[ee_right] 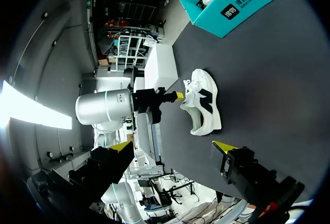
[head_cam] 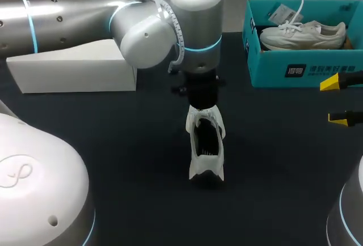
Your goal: Take the shoe out of the shoebox, open the shoe tongue, remove and reinsert the insole, then place the shoe into the shoebox
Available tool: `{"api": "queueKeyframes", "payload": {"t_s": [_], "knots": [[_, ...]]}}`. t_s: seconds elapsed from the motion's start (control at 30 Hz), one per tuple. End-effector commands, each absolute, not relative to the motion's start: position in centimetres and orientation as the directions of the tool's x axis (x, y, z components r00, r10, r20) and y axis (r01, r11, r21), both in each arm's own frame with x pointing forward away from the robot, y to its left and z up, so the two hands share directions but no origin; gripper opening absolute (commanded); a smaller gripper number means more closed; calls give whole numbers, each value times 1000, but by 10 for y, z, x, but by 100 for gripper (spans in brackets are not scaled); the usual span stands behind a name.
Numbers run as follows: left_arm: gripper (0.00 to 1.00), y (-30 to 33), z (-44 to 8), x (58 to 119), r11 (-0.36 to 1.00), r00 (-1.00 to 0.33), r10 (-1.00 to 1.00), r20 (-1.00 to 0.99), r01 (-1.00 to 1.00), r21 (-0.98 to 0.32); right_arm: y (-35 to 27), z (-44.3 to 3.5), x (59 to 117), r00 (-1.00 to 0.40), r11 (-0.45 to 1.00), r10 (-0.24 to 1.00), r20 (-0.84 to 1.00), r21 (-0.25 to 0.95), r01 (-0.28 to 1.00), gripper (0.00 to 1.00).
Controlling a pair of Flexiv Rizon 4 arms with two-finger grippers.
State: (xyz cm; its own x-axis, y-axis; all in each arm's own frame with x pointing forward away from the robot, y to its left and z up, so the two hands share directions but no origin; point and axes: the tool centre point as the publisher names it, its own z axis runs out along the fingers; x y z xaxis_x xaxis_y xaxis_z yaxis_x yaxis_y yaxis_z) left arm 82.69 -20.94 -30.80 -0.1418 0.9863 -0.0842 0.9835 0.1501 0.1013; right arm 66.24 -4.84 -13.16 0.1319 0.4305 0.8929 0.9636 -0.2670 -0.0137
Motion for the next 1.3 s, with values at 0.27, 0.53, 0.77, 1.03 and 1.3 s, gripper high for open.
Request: {"api": "queueKeyframes", "payload": {"t_s": [0.27,0.53,0.77,1.03,1.3], "knots": [[0,-206,-325,806,159,-158,987,-16,987,9,-48,-131,657,135,-275,433,891,-12,961,100],[0,-206,-315,798,207,-206,978,-36,978,18,-48,-131,657,135,-275,433,891,-12,961,100],[0,-206,-315,794,235,-235,972,-20,972,11,-48,-131,657,135,-275,433,891,-12,961,100],[0,-203,-319,776,311,-311,950,-7,949,-57,-48,-131,657,135,-275,433,891,-12,961,100],[0,-201,-305,773,473,-474,880,-45,881,-34,-48,-131,657,135,-275,433,891,-12,961,100]]}}
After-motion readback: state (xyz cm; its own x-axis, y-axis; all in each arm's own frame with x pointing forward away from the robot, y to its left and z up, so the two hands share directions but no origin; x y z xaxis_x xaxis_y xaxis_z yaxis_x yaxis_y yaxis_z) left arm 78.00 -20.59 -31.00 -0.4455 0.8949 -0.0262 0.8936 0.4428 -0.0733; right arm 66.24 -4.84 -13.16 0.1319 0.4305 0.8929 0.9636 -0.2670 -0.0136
